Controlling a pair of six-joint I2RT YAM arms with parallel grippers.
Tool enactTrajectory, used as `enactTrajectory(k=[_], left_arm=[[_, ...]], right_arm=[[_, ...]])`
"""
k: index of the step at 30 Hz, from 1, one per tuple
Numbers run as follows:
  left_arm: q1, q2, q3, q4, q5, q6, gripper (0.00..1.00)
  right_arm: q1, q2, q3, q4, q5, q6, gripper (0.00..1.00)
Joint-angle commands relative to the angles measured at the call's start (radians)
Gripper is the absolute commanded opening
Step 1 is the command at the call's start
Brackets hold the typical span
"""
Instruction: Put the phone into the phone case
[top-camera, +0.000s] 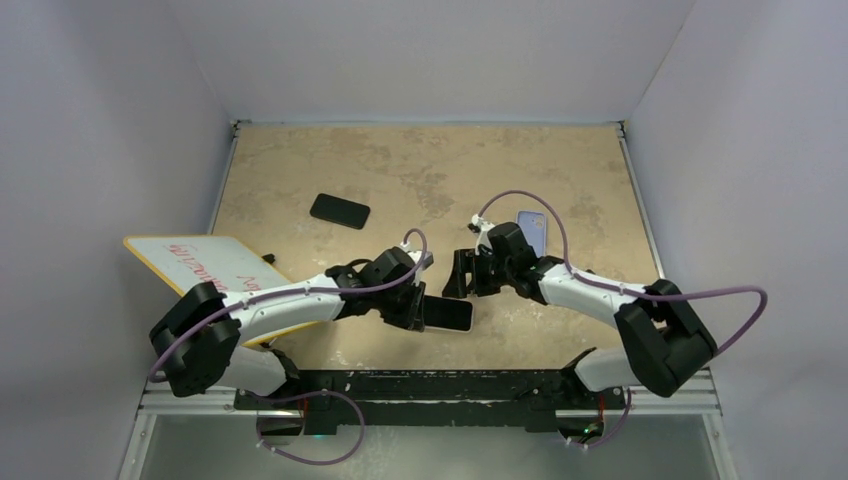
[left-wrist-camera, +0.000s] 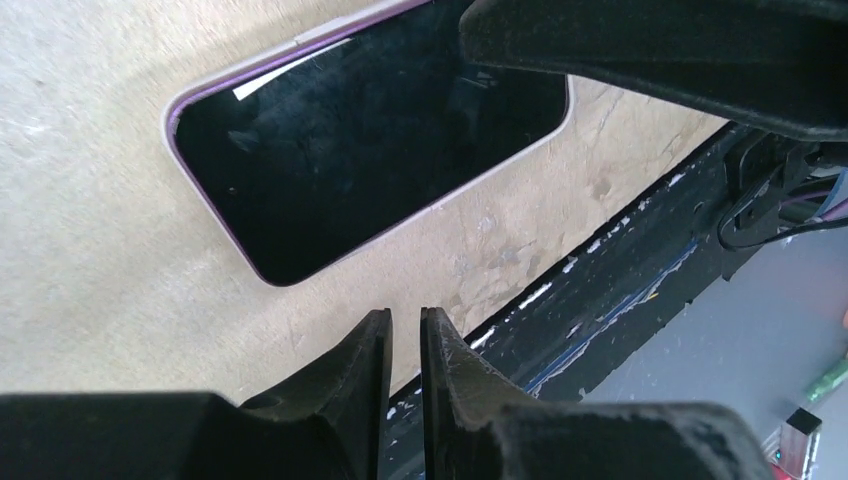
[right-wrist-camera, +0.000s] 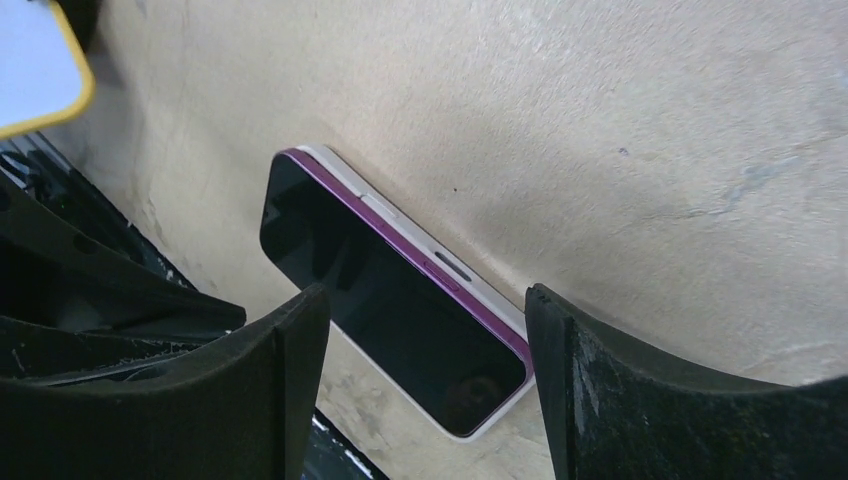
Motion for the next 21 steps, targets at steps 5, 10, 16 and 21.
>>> enactTrajectory(k=[5,10,16,21], left_arm=[[-0.008,0.053,-0.013,0.084,0.005,-0.017,0.18],[-0.007,0.092,-0.012,0.038,-0.128,-0.023,0.07],[-0.006,0.121,-0.020,0.053,-0.183,-0.043,0.05],[0.007,0.170,0.028,0.021,-0.269,-0.047,0.00]], right_arm=[[-0.012,0.062,0.036,0.039,-0.131,-0.065,0.70],[-0.018,0.056,0.010,0.055,-0.157,-0.072,0.70],[-0.019,0.052,-0.006,0.046,-0.170,-0.086,0.69],[-0.019,0.031,-0.039,0.039,-0.170,-0.087,0.67]])
